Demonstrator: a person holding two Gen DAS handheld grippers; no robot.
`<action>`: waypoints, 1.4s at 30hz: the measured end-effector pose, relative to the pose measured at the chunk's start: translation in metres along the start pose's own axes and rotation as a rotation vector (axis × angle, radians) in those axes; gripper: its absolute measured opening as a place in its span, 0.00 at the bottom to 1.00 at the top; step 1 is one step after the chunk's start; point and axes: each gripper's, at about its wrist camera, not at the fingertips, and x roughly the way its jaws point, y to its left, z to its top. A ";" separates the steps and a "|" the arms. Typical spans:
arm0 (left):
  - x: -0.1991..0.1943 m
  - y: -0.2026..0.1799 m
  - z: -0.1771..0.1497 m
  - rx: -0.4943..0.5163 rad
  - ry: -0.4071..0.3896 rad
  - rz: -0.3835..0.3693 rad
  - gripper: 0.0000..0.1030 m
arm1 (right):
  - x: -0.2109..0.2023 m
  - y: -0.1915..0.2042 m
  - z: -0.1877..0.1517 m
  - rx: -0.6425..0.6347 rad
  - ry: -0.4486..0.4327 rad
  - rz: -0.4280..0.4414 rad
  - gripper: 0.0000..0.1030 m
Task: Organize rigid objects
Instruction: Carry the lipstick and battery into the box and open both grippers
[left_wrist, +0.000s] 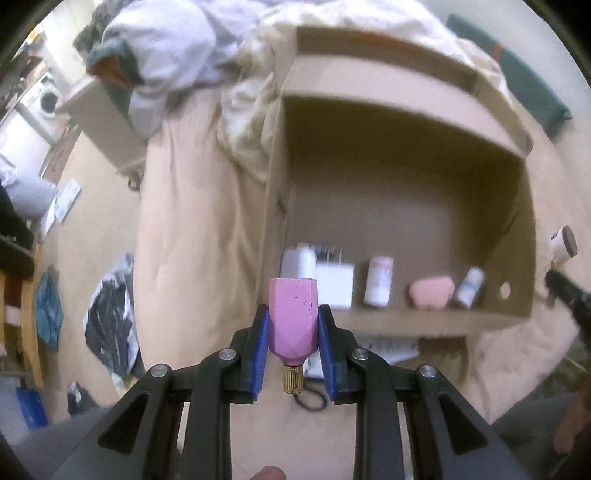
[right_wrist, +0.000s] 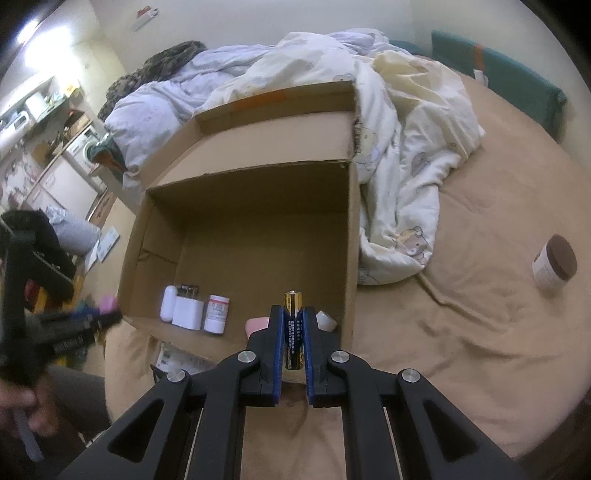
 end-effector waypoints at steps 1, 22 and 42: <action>-0.001 -0.003 0.005 0.015 -0.019 -0.009 0.22 | 0.001 0.001 0.001 -0.004 -0.001 -0.003 0.10; 0.064 -0.039 0.045 0.158 -0.125 0.030 0.22 | 0.073 0.025 0.023 -0.067 0.099 -0.038 0.10; 0.068 -0.053 0.033 0.240 -0.160 0.109 0.22 | 0.097 0.022 0.015 -0.032 0.155 -0.037 0.10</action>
